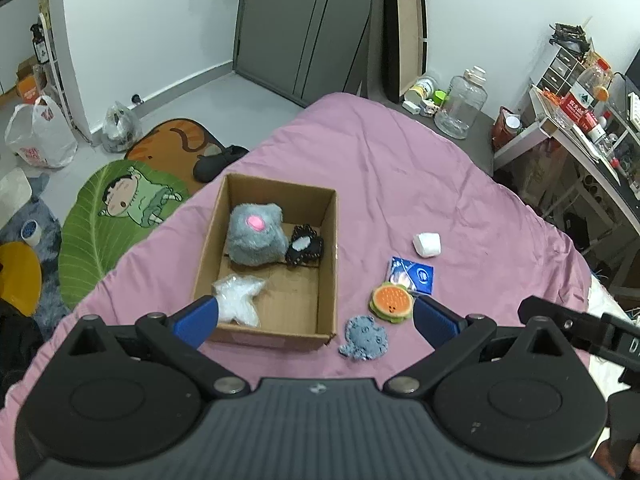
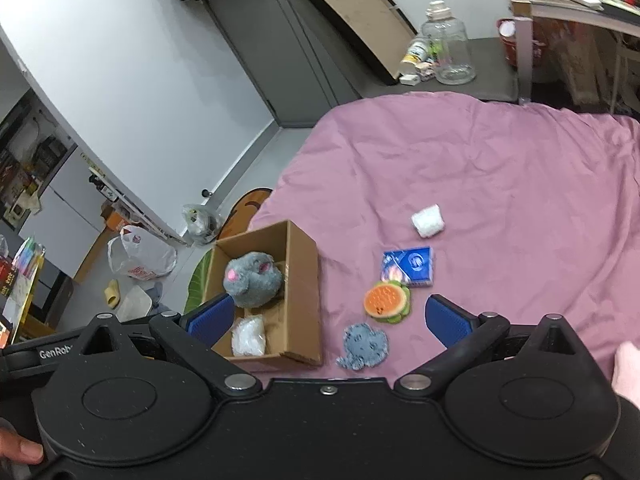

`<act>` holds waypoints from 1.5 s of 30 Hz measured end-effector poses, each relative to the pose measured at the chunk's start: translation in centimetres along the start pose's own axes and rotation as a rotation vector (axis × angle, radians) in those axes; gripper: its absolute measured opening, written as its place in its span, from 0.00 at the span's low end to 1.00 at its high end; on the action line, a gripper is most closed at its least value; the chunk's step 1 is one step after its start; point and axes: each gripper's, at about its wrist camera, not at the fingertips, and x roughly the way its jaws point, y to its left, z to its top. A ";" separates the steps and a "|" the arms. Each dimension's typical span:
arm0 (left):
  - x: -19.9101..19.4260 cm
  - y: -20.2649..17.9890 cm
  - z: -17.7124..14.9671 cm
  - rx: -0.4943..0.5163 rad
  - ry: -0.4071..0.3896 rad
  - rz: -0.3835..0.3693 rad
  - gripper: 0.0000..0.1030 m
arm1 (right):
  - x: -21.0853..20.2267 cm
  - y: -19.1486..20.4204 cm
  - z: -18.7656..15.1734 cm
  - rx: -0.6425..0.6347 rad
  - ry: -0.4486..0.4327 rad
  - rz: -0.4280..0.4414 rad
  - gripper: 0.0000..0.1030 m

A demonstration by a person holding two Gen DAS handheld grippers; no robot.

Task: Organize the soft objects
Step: 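Withdraw both tools from the box toward the denim and burger plushes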

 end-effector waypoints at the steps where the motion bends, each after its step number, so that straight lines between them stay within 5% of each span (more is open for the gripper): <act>1: 0.0 -0.1 -0.2 -0.001 0.008 -0.007 1.00 | -0.1 -0.3 -0.3 0.011 -0.001 0.000 1.00; 9: -0.7 -1.1 -2.0 0.011 -0.020 -0.004 1.00 | -1.8 -1.3 -2.5 0.034 -0.061 -0.007 1.00; 25: -0.3 -2.2 -5.6 -0.012 -0.007 0.070 1.00 | -2.3 -3.4 -5.2 -0.011 -0.025 0.005 1.00; 45: 2.8 -6.1 -7.3 -0.019 -0.022 0.107 0.97 | -0.3 -7.1 -3.5 -0.089 0.019 0.068 0.98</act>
